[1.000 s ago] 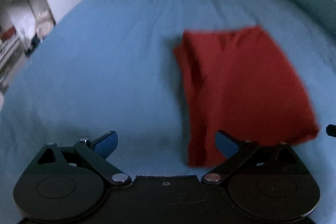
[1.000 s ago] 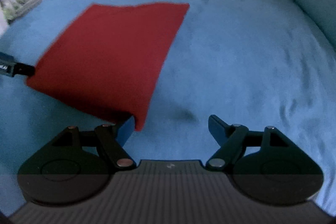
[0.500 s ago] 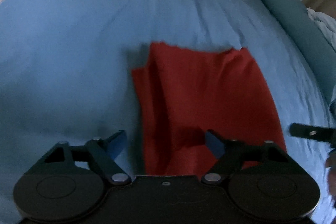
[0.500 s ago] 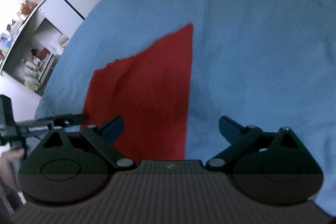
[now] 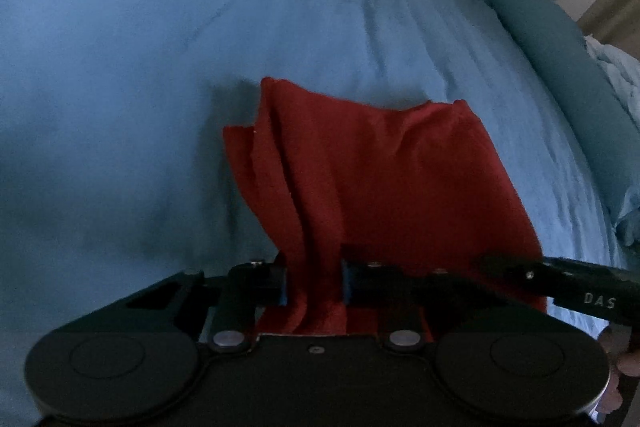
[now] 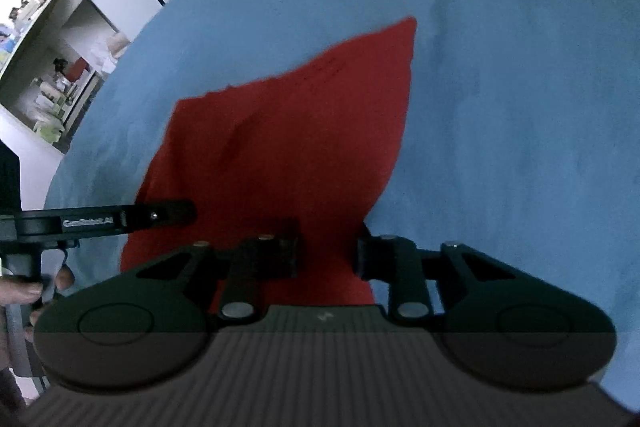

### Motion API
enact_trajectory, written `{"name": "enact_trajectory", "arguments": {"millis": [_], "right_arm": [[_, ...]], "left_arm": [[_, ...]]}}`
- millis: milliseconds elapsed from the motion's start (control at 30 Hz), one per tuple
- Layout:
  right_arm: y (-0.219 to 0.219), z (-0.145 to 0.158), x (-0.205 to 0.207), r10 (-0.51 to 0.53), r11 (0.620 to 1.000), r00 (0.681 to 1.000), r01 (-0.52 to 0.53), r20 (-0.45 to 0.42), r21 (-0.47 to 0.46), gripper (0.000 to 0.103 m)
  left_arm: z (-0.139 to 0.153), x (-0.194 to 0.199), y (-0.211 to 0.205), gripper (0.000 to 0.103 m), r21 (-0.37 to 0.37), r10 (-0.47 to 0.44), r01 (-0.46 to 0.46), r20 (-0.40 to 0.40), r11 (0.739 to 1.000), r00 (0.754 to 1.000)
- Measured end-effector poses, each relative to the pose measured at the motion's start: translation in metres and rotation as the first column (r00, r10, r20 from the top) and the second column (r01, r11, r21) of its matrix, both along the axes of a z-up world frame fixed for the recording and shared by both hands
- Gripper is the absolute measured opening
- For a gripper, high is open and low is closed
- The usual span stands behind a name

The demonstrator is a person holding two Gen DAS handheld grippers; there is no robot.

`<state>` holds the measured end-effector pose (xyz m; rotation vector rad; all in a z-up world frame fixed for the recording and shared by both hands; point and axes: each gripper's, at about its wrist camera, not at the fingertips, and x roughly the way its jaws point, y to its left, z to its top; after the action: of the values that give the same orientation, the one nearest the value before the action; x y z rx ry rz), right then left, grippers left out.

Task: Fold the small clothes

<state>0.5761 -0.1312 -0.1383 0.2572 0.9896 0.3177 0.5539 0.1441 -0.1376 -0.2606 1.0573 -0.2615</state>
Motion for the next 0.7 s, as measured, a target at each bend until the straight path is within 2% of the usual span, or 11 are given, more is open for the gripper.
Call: {"name": "enact_trajectory", "arguments": {"millis": [133, 300, 433, 533, 600, 667, 700], "right_arm": [[-0.004, 0.030, -0.015, 0.021, 0.999, 0.998, -0.022, 0.055, 0.031, 0.038], [-0.034, 0.065, -0.058, 0.038, 0.999, 0.996, -0.039, 0.085, 0.017, 0.038], [-0.068, 0.074, -0.107, 0.011, 1.000, 0.998, -0.010, 0.055, -0.017, 0.038], [-0.086, 0.063, -0.143, 0.000, 0.998, 0.999, 0.003, 0.032, -0.068, 0.038], [-0.096, 0.038, -0.158, -0.021, 0.996, 1.000, 0.022, 0.007, -0.090, 0.038], [-0.109, 0.009, -0.169, -0.075, 0.992, 0.997, 0.072, -0.027, -0.100, 0.039], [-0.113, -0.005, -0.174, -0.099, 0.990, 0.995, 0.095, -0.030, -0.103, 0.040]], "left_arm": [[0.027, -0.021, -0.018, 0.023, 0.011, -0.034, 0.034, 0.052, 0.999, 0.998], [0.063, -0.074, -0.053, 0.023, 0.035, -0.104, 0.101, 0.110, 0.994, 0.988], [0.065, -0.121, -0.086, 0.023, 0.027, -0.139, 0.137, 0.096, 0.990, 0.986], [0.041, -0.151, -0.114, 0.023, 0.041, -0.156, 0.153, 0.076, 0.987, 0.985], [0.013, -0.166, -0.128, 0.023, 0.056, -0.152, 0.149, 0.054, 0.987, 0.987], [-0.004, -0.171, -0.137, 0.024, 0.151, -0.129, 0.120, 0.050, 0.981, 0.990], [-0.008, -0.173, -0.136, 0.025, 0.152, -0.123, 0.112, 0.064, 0.982, 0.990]]}}
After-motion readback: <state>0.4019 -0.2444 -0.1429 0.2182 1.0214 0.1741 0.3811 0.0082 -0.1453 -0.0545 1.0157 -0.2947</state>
